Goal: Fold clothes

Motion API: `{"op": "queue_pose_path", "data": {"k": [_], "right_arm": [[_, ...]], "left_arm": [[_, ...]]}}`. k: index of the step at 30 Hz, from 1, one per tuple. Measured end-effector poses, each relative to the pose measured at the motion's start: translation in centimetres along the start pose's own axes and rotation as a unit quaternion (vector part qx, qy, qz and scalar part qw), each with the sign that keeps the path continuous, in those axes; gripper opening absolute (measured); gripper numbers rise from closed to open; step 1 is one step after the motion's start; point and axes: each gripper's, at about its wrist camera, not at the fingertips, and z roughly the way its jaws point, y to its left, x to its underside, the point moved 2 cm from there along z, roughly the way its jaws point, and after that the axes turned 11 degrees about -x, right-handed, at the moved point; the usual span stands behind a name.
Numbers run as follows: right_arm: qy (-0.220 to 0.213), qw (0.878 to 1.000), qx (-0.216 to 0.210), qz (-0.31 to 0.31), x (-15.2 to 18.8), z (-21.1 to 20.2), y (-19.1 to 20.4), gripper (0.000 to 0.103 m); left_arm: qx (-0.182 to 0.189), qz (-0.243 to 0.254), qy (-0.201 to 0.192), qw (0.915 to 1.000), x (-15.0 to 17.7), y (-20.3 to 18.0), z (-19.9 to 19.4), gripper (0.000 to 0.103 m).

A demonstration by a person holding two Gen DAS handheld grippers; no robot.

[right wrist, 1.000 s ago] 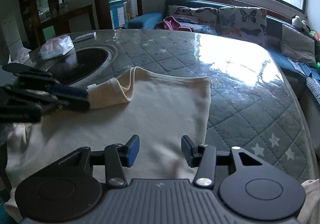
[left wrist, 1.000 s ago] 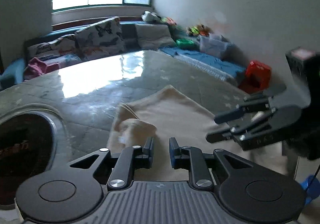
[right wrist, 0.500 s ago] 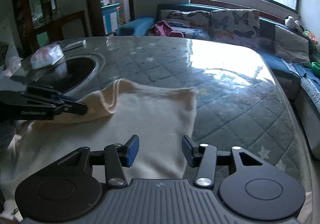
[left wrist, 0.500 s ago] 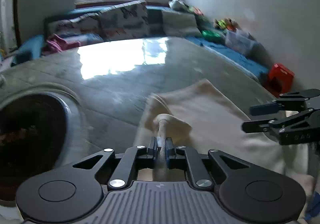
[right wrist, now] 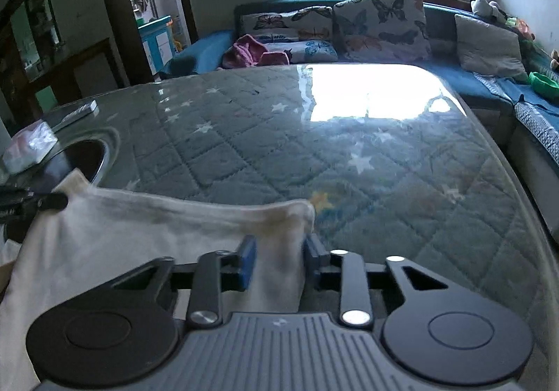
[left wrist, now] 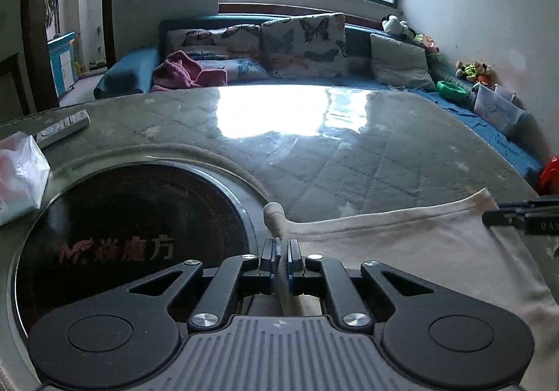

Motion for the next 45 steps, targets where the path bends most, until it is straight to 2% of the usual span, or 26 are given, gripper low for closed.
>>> {"op": "queue_pose_path", "data": {"k": [2,7,8,11,15,17,20,28,32,33,35,39,41,45], "right_arm": [[-0.003,1.0,0.005,0.003,-0.6,0.6,-0.4,0.005],[-0.007,0.999,0.038,-0.024,-1.8,2.3,-0.5,0.004],[-0.007,0.999,0.039,-0.027,-2.0,2.6,-0.5,0.005],[-0.006,0.998,0.045,-0.035,-2.5,2.5,-0.2,0.01],[-0.005,0.998,0.031,-0.051,-2.1,0.8,1.0,0.012],[-0.002,0.998,0.02,-0.065,-1.5,-0.3,2.2,0.023],[0.006,0.996,-0.009,-0.09,0.3,-1.9,4.7,0.035],[0.038,0.987,-0.079,-0.133,6.0,-4.7,11.3,0.044],[0.044,0.985,-0.086,-0.14,7.7,-5.2,13.0,0.048],[0.044,0.985,-0.086,-0.141,8.0,-5.4,13.2,0.048],[0.045,0.985,-0.089,-0.138,8.4,-5.6,13.5,0.048],[0.043,0.986,-0.083,-0.136,8.8,-5.8,13.7,0.048],[0.044,0.986,-0.08,-0.136,8.9,-5.6,13.8,0.048],[0.047,0.986,-0.073,-0.139,9.3,-5.3,14.0,0.049]], "left_arm": [[-0.004,-0.001,0.001,1.0,-0.2,0.2,0.4,0.007],[-0.006,-0.01,0.016,0.9998,-0.9,0.4,2.1,0.008],[-0.003,-0.015,0.019,0.9997,-1.1,0.7,2.3,0.011],[0.003,-0.033,0.013,0.9994,-1.7,2.0,1.4,0.011],[-0.013,-0.044,-0.002,0.9989,-2.2,4.2,-1.0,0.018],[-0.019,-0.045,-0.004,0.9988,-2.0,5.3,-2.0,0.027],[-0.011,-0.026,-0.004,0.9996,-0.6,5.6,-3.9,0.031],[0.04,0.062,0.007,0.9972,4.4,2.6,-7.9,0.033],[0.019,0.086,0.023,0.9958,5.9,1.7,-7.2,0.031],[0.019,0.078,0.026,0.9964,6.0,1.8,-7.1,0.027],[0.017,0.064,0.025,0.9975,6.3,2.6,-7.0,0.009],[0.004,0.023,0.005,0.9997,6.7,5.1,-8.0,0.004],[-0.003,-0.015,-0.019,0.9997,6.7,6.9,-9.3,0.004],[0.004,-0.098,-0.09,0.9911,7.4,11.1,-13.3,0.004]]}}
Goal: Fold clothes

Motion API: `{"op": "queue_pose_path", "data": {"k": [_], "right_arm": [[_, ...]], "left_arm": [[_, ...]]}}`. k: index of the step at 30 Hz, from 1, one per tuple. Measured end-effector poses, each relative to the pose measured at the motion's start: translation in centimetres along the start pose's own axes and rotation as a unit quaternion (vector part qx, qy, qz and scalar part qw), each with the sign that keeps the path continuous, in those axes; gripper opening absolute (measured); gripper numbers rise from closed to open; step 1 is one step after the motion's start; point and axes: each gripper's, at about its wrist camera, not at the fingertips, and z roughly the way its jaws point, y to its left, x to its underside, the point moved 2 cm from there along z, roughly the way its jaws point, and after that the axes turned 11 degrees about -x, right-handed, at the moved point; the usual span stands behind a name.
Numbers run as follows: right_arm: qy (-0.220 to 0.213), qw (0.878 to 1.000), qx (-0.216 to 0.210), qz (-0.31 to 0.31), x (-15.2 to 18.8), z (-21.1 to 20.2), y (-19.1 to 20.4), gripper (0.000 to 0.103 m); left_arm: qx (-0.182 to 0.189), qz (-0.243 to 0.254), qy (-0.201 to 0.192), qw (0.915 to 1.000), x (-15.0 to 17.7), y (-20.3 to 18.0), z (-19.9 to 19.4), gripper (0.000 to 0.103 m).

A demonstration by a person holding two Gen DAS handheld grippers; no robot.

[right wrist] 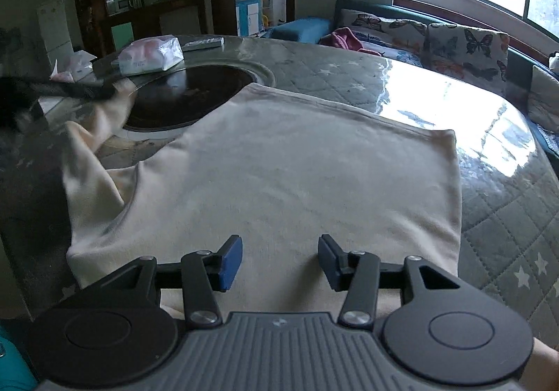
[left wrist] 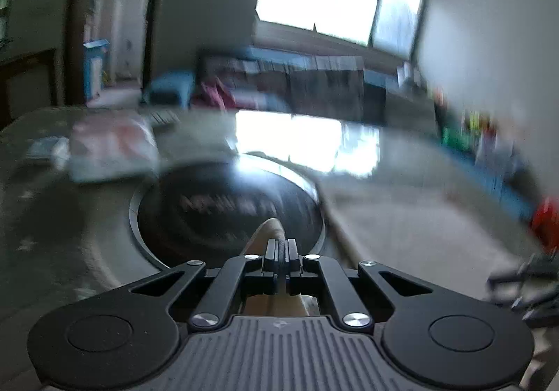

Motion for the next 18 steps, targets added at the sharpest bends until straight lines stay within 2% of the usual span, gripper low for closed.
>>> {"op": "queue_pose_path", "data": {"k": [4,9,13,15,17,18], "right_arm": [[0.001,1.0,0.004,-0.003,0.1,0.1,0.3,0.05],[0.006,1.0,0.007,-0.008,0.2,0.0,0.6,0.051],[0.01,1.0,0.009,-0.013,0.2,0.0,0.9,0.052],[0.012,1.0,0.008,-0.014,0.2,0.0,1.0,0.052],[0.014,1.0,0.008,-0.017,0.2,-0.1,1.1,0.053],[0.014,1.0,0.008,-0.018,0.2,-0.1,1.1,0.053]], "left_arm": [[-0.023,-0.045,-0.035,0.9981,0.8,3.9,-3.4,0.004],[-0.081,-0.059,0.005,0.995,4.0,7.2,-4.8,0.004],[-0.122,-0.073,0.043,0.9888,5.6,8.8,-4.9,0.012],[-0.13,-0.088,0.04,0.9867,5.2,9.3,-5.1,0.02],[-0.129,-0.103,0.033,0.9857,4.5,9.8,-5.2,0.041],[-0.124,-0.099,0.033,0.9868,4.2,9.7,-4.9,0.044]]}}
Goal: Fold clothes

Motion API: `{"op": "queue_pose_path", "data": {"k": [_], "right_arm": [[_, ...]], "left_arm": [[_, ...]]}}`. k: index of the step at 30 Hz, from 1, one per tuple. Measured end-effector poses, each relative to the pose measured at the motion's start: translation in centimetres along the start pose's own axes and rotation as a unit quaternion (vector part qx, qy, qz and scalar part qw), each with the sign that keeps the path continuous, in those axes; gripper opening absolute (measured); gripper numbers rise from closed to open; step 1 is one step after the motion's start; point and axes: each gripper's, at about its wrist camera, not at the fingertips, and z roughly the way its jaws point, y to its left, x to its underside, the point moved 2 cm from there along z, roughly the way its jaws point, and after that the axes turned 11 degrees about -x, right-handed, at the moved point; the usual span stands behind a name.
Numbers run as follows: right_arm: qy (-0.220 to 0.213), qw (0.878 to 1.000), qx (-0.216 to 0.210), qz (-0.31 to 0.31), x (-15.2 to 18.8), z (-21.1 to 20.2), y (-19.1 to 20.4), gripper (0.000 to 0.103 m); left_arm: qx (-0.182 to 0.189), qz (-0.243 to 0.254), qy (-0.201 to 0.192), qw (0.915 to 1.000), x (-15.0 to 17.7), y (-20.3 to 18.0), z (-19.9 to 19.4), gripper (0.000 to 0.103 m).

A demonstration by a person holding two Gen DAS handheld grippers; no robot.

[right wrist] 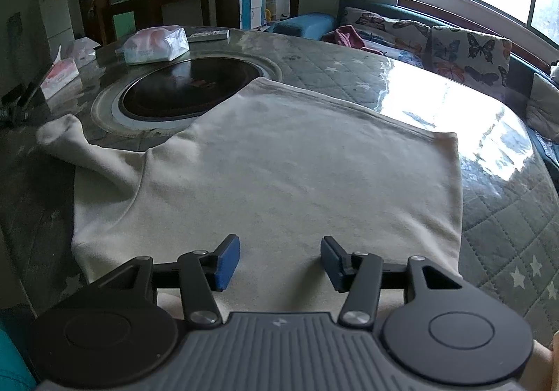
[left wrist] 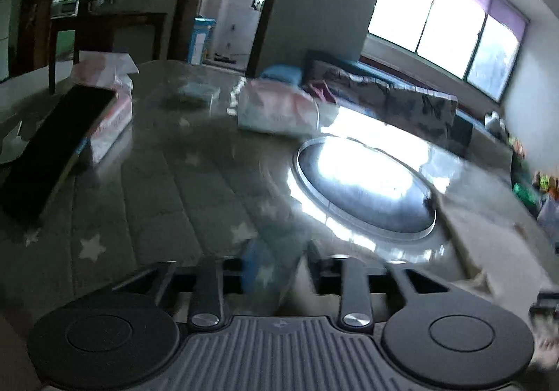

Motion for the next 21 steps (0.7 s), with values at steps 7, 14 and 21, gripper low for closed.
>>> {"op": "queue_pose_path", "data": {"k": [7,14,21], "right_arm": [[-0.001,1.0,-0.001,0.001,-0.1,0.0,0.1,0.054],[0.002,1.0,0.003,-0.013,-0.4,-0.1,0.4,0.054],[-0.005,0.996,-0.05,-0.078,-2.0,-0.8,4.4,0.053]], "left_arm": [[0.02,0.064,0.032,0.9972,0.3,-3.1,2.5,0.044],[0.021,0.104,-0.009,0.9943,-0.3,-4.9,2.8,0.008],[0.027,0.166,-0.06,0.9839,-3.5,-8.6,3.8,0.008]]}}
